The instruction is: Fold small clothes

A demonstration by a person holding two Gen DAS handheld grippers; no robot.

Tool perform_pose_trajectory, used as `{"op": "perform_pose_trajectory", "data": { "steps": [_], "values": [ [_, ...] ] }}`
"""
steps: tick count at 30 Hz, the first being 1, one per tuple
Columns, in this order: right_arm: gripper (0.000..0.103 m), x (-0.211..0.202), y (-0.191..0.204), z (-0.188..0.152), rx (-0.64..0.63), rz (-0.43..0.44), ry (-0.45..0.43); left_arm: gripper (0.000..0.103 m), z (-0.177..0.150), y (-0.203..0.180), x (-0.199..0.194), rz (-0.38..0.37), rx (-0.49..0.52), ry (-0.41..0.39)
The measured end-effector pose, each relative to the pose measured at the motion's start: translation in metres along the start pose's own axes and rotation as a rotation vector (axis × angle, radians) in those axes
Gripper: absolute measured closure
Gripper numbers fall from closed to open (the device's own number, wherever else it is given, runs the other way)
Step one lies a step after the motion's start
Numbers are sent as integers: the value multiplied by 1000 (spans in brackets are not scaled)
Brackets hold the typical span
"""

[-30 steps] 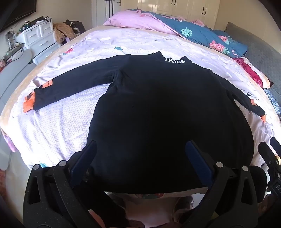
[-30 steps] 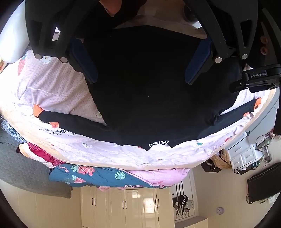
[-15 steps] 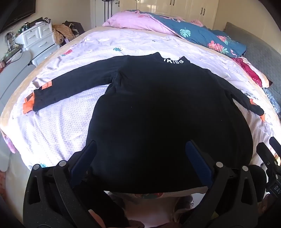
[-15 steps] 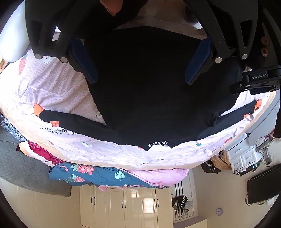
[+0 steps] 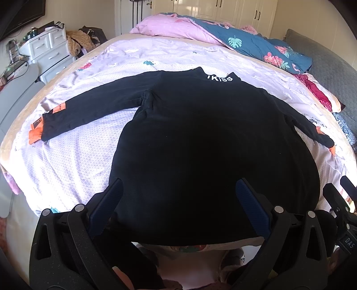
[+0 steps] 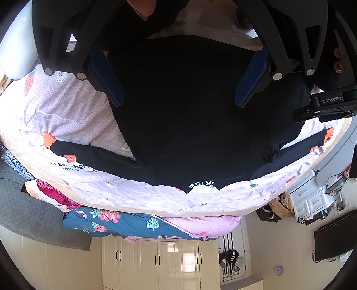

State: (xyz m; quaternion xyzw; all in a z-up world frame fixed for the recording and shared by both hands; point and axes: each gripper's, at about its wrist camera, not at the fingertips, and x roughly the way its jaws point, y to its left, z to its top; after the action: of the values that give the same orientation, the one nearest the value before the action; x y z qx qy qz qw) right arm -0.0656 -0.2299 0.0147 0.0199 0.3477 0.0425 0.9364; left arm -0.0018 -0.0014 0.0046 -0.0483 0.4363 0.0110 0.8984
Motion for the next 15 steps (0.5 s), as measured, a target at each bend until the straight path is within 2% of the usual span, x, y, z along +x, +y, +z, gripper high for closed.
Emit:
{"op": "perform_pose_trajectory", "data": {
  "steps": [15],
  "values": [
    [4, 0, 1, -1, -2, -4, 2, 8, -1, 0, 0, 3, -1, -4]
  ]
}}
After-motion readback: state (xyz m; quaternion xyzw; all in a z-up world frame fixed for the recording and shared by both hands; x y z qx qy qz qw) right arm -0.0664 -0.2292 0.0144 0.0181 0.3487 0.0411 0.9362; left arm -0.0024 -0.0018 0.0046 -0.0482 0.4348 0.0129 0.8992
